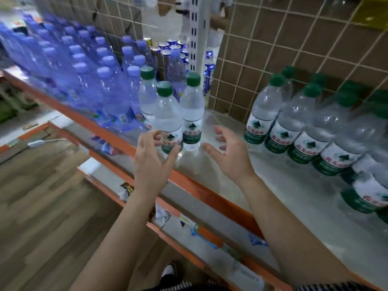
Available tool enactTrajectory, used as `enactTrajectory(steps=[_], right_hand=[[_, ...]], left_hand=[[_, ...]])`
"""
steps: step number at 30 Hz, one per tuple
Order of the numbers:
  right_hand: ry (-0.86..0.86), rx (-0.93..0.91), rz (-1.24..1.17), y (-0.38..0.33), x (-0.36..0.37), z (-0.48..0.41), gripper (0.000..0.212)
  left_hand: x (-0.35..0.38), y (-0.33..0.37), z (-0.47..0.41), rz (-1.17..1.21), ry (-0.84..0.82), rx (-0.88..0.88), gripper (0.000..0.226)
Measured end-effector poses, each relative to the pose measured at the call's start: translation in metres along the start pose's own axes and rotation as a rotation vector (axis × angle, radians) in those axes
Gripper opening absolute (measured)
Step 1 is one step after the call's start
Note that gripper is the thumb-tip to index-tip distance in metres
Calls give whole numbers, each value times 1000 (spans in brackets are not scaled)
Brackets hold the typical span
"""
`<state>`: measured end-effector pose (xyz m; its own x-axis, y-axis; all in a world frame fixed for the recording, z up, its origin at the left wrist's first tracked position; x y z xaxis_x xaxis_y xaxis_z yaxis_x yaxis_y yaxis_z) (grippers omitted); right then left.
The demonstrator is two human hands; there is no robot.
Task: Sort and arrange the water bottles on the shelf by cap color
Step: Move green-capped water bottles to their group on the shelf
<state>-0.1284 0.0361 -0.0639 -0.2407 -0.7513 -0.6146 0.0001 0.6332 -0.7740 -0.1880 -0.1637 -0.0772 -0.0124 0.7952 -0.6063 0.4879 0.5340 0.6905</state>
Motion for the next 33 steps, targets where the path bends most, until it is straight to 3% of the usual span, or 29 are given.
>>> enactTrajectory(steps=[5,9,15,20,24,33], right_hand=[[-40,14,-259,-17,25,-57,67],[36,53,-245,-14,35,-78,60],[170,110,-213,-9,34,-76,66],[345,161,-210,11,2,-32,48],[458,246,-196,35,-36,23,47],[652,401,-115,79,-120,119,44]], left_hand=[[-3,-29,-28,91,-113,-35,74],[5,-36,-41,152,-214,-7,72],[13,-34,-51,136,-161,0,66],[36,-16,-50,164,-257,67,66],[74,17,-42,260,-416,83,63],[140,96,-12,308,-559,181,66]])
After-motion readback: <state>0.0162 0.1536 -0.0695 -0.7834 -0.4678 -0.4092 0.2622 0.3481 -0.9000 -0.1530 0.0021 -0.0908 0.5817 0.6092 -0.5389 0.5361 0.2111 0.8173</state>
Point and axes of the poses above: each hand's wrist, its own z-axis away from the middle knuckle, its own x-axis out of the palm, y = z × x, the point moved 3 cm from there along -z, towards the middle knuckle, and after that the axes turned 11 degrees about -y, right-handed, at the moved point
